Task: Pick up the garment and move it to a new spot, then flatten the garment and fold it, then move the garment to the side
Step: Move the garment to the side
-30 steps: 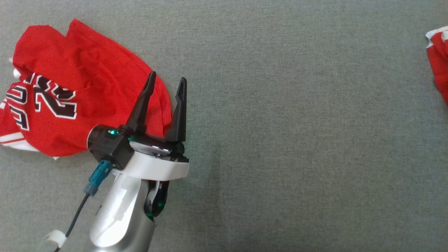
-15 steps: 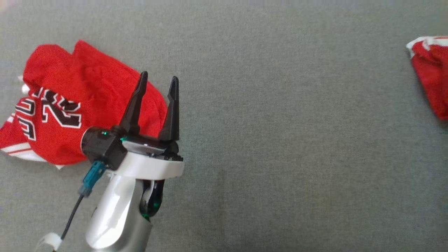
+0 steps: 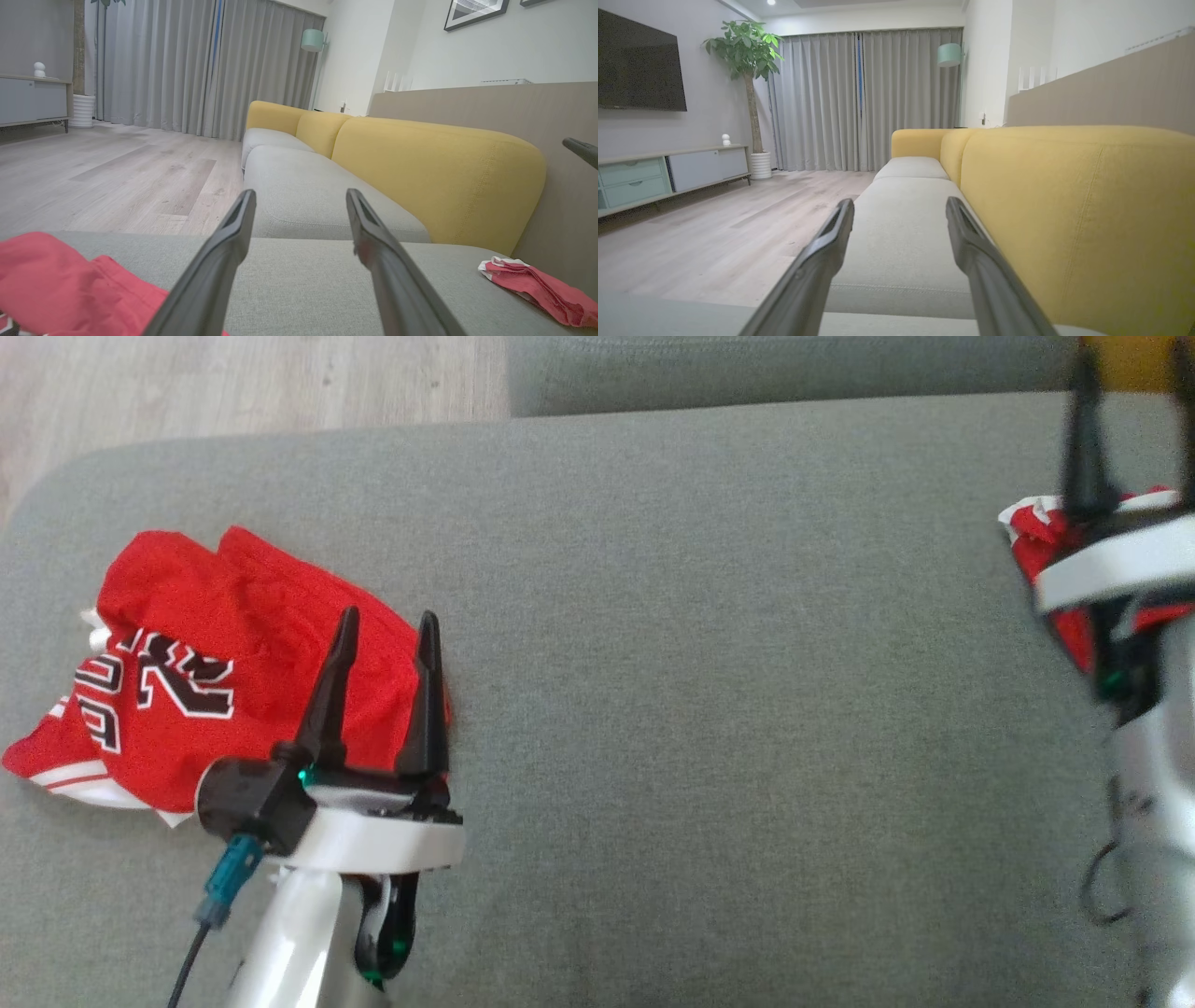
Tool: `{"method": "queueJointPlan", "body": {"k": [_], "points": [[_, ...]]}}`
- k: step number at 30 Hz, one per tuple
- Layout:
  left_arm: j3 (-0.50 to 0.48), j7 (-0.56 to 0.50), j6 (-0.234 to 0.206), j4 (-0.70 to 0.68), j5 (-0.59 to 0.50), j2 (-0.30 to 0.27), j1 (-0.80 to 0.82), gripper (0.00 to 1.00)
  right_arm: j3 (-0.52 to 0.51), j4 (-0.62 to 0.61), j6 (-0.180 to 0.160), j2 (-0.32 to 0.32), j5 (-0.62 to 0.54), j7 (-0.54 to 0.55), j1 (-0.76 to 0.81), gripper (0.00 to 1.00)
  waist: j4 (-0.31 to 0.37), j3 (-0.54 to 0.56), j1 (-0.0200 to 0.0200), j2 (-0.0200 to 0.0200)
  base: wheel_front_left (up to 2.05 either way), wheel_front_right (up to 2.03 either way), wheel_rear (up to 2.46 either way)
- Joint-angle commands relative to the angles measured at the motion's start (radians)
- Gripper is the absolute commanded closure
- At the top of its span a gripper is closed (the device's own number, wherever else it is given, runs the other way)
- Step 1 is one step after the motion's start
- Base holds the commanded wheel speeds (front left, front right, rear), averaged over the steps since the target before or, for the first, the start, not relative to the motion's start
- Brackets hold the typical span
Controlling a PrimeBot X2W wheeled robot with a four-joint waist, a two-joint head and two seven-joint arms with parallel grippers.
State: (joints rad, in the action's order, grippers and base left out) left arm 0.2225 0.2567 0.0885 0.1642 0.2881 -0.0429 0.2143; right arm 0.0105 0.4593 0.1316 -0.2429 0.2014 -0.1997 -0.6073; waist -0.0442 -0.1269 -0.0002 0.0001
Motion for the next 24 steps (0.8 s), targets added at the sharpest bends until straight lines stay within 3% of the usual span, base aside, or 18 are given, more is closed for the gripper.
{"method": "queueJointPlan", "body": {"k": [1,6,9,17,24], "points": [[-0.040,0.005,0.000,-0.031,-0.010,-0.007,0.015,0.00,0.005,-0.048,-0.001,0.015,0.002,-0.010,0.007,0.00,0.002,0.010,0.0002,-0.0001,0.00,0.00,0.00],[-0.045,0.005,0.002,-0.021,-0.004,-0.007,-0.013,0.00,-0.019,-0.127,-0.001,0.139,-0.002,-0.038,0.160,0.00,0.000,0.025,0.0002,-0.0001,0.00,0.00,0.00],[-0.049,0.005,0.003,-0.012,0.003,-0.007,-0.028,0.00,-0.020,-0.136,-0.001,0.175,-0.017,-0.055,0.255,0.00,0.000,0.029,0.0002,-0.0001,0.00,0.00,0.00],[-0.057,0.005,0.008,-0.007,0.005,-0.007,-0.062,0.00,-0.010,-0.210,-0.001,0.192,0.020,-0.062,0.426,0.00,0.005,0.032,0.0002,-0.0001,0.00,0.00,0.00],[-0.066,0.005,0.000,-0.018,0.006,-0.007,-0.071,0.00,0.001,-0.243,-0.001,0.192,0.021,-0.062,0.451,0.00,0.010,0.037,0.0002,-0.0001,0.00,0.00,0.00]]}}
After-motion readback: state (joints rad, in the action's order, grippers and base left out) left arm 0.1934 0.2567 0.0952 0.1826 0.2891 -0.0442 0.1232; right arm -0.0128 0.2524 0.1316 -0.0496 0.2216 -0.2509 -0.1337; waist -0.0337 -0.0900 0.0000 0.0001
